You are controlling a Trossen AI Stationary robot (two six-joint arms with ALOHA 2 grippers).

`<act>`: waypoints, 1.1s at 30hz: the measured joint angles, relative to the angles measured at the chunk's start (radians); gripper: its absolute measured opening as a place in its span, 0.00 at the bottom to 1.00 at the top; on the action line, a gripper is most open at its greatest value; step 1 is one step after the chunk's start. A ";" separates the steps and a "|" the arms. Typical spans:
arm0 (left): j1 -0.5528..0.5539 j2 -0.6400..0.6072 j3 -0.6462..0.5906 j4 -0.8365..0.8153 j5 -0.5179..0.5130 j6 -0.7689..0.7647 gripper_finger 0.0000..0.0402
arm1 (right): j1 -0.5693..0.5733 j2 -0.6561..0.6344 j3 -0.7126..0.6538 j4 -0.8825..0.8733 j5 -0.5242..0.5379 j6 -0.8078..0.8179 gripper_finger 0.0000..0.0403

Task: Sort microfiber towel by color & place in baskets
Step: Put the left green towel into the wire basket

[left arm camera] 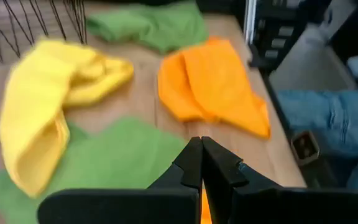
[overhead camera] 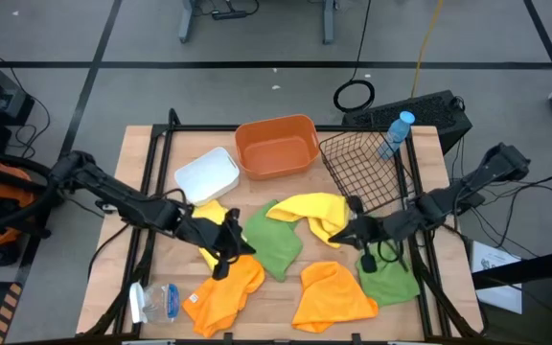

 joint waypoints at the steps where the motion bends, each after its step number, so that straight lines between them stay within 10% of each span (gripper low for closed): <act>1: -0.002 0.008 0.000 -0.014 0.000 -0.014 0.02 | 0.011 0.018 0.000 0.005 0.026 0.000 0.00; 33: 0.005 0.202 0.001 -0.053 -0.133 -0.060 0.03 | 0.063 0.415 0.000 0.213 0.146 0.070 0.00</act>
